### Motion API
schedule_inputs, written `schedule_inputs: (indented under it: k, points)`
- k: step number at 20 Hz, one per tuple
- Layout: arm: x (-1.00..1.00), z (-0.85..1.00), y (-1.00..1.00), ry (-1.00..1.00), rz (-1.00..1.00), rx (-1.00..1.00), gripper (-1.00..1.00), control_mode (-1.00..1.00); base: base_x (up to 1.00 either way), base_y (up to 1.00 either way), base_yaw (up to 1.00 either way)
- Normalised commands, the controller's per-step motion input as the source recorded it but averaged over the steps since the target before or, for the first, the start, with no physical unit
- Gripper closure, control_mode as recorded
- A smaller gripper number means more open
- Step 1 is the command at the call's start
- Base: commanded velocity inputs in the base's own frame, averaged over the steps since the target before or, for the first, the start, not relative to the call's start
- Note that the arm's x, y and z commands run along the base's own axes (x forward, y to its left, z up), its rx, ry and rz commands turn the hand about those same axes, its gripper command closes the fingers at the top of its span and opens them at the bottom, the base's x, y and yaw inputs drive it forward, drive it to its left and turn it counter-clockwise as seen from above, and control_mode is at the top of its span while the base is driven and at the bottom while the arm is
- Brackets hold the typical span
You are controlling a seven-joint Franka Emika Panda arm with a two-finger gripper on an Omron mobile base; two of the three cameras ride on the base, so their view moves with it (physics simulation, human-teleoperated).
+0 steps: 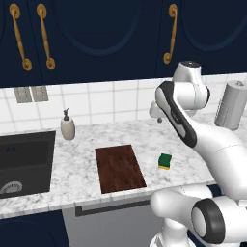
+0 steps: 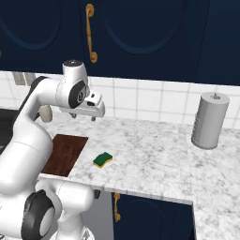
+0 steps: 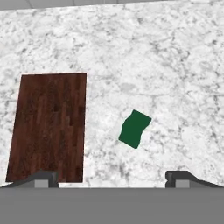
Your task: Pick up the sponge from the counter and clean the cutting board by briefly scrubbing or pressing down on the cutting board. Once finished, release the sponge.
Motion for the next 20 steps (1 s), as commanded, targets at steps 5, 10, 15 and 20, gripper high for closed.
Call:
schedule_inputs:
  k: [5, 10, 15, 20]
  points:
    - [0.00, -0.57, -0.22, 0.00, -0.11, 0.01, -1.00, -1.00, 0.00, 0.00, 0.00]
    - [0.00, -0.56, -0.15, 0.00, -0.07, 0.02, -1.00, -1.00, 0.00, 0.00, 0.00]
    - [-0.01, -0.51, -0.02, 0.00, -0.07, 0.00, -1.00, -1.00, 0.00, 0.00, 0.00]
    - [0.00, -0.44, 0.00, 0.00, -0.09, 0.00, -1.00, -1.00, 0.00, 0.00, 0.00]
